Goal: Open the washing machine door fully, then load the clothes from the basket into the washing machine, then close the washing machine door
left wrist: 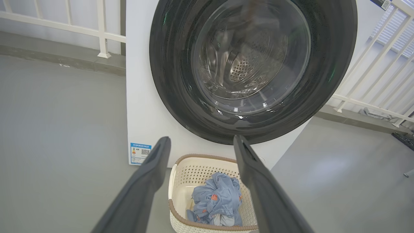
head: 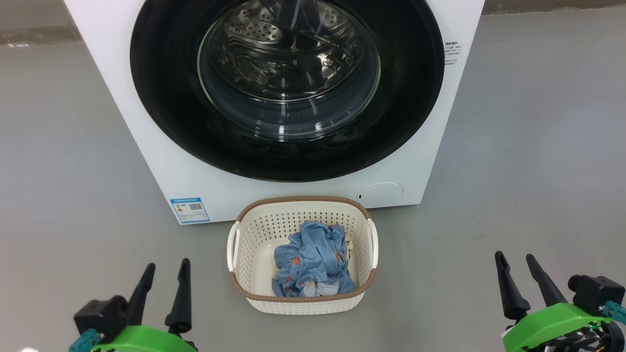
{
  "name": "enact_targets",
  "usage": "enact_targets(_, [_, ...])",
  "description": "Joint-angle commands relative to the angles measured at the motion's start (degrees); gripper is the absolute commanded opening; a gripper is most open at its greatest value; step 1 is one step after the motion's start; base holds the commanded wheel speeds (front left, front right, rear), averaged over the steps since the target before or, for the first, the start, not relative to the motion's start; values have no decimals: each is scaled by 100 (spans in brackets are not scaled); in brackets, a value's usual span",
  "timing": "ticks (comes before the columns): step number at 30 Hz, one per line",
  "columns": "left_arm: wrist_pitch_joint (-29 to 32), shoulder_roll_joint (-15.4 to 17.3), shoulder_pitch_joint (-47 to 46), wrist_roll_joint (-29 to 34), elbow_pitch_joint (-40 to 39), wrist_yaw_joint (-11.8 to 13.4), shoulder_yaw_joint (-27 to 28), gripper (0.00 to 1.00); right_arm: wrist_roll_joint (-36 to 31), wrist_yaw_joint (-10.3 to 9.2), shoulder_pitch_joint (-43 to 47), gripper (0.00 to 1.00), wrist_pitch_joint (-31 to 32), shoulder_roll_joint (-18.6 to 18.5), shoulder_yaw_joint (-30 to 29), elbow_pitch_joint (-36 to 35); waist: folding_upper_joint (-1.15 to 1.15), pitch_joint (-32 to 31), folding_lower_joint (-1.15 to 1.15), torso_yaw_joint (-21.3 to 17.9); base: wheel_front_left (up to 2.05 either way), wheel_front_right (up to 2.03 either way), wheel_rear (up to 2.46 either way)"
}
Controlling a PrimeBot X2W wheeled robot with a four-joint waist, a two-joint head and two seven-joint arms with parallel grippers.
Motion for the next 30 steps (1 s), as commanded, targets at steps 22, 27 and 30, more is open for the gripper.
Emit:
enact_targets(22, [-446, 167, -411, 1335, 76, 85, -103, 100, -1709, -6, -293, 100, -445, 24, -9, -64, 0, -9, 0, 16, 0, 0, 0])
enact_targets(27, [-531, 141, -467, 1602, 121, 89, -68, 100, -1916, -6, -319, 100, -529, 30, -44, -69, 0, 21, 0, 11, 0, 0, 0])
enact_targets(30, [-582, 133, -498, 1801, 176, 90, -68, 100, -2064, -6, -326, 100, -580, 19, -47, -74, 0, 36, 0, 5, 0, 0, 0])
